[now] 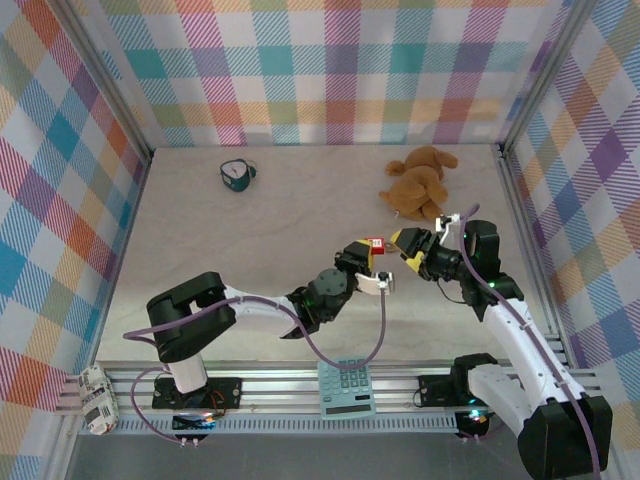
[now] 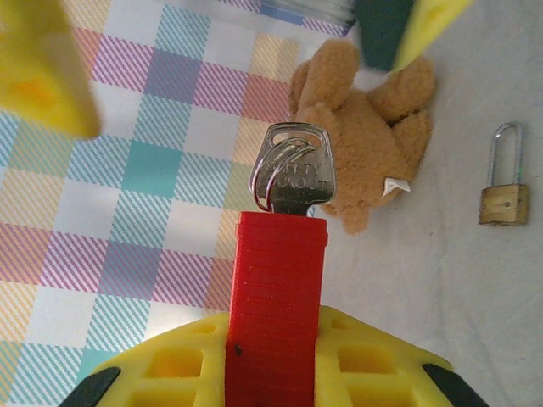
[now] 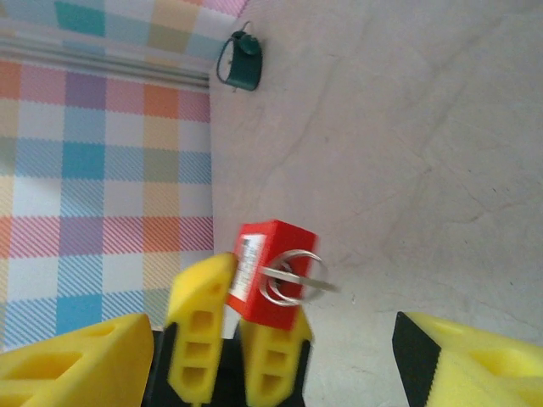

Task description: Unlock with the key

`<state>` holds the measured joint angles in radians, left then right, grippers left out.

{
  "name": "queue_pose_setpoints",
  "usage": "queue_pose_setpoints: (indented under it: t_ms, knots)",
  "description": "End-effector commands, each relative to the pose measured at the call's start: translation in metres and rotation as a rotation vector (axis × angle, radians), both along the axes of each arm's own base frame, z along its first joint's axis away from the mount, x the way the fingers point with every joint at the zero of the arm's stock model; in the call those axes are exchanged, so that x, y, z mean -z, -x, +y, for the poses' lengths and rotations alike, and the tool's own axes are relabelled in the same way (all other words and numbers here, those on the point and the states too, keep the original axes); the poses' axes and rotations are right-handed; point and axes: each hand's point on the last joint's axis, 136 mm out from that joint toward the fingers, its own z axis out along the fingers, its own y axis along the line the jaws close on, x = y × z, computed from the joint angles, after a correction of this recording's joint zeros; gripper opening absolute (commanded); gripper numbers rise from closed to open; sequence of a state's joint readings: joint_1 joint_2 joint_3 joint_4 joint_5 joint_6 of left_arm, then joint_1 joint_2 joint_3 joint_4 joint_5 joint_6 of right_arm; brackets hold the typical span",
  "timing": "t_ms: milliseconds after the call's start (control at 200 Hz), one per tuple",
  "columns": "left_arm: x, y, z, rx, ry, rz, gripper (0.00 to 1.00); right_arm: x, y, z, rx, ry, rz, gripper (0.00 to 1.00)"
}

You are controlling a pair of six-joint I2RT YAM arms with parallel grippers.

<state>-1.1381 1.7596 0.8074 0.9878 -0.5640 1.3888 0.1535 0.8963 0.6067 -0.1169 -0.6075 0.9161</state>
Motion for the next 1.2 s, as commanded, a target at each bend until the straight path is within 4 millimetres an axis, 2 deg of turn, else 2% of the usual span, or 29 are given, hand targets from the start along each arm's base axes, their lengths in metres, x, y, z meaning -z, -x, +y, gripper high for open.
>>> queue_pose_setpoints:
  t_ms: [0, 220, 390, 455, 710, 820, 965, 995, 1055, 1125, 1160, 1195]
  knots:
    - [-0.048, 0.003, -0.008, 0.000, 0.157, -0.064, 0.01, -0.018, -0.004, 0.011, -0.087, 0.000, -0.121, 0.75]
    - [-0.046, 0.004, -0.013, -0.006, 0.141, -0.080, 0.01, -0.001, -0.012, 0.019, -0.100, -0.024, -0.046, 0.72]
    - [-0.041, 0.000, -0.016, -0.020, 0.131, -0.092, 0.01, -0.002, -0.014, 0.028, -0.120, -0.059, -0.047, 0.67]
    - [-0.039, -0.001, -0.017, -0.027, 0.128, -0.093, 0.01, -0.001, -0.014, 0.031, -0.125, -0.056, -0.044, 0.61]
    - [-0.039, -0.003, -0.017, -0.047, 0.133, -0.109, 0.01, 0.000, -0.014, 0.032, -0.112, -0.062, -0.036, 0.27]
    - [-0.038, -0.002, -0.014, -0.052, 0.138, -0.116, 0.02, -0.002, -0.013, 0.030, -0.103, -0.055, -0.042, 0.22]
    - [-0.039, 0.002, -0.007, -0.059, 0.160, -0.106, 0.06, -0.003, -0.013, 0.027, -0.080, -0.036, -0.053, 0.21]
    - [-0.040, 0.004, -0.004, -0.060, 0.170, -0.098, 0.08, -0.005, -0.013, 0.026, -0.078, -0.031, -0.061, 0.21]
    - [-0.042, 0.009, 0.005, -0.067, 0.198, -0.072, 0.20, -0.007, -0.015, 0.025, -0.071, -0.018, -0.067, 0.21]
    - [-0.039, 0.016, 0.019, -0.070, 0.200, -0.019, 0.42, -0.007, -0.017, 0.024, -0.066, 0.000, -0.066, 0.20]
    - [-0.036, 0.020, 0.026, -0.077, 0.192, 0.013, 0.59, -0.004, -0.019, 0.023, -0.061, 0.020, -0.056, 0.19]
    - [-0.033, 0.023, 0.034, -0.084, 0.187, 0.037, 0.68, -0.003, -0.020, 0.023, -0.063, 0.041, -0.053, 0.18]
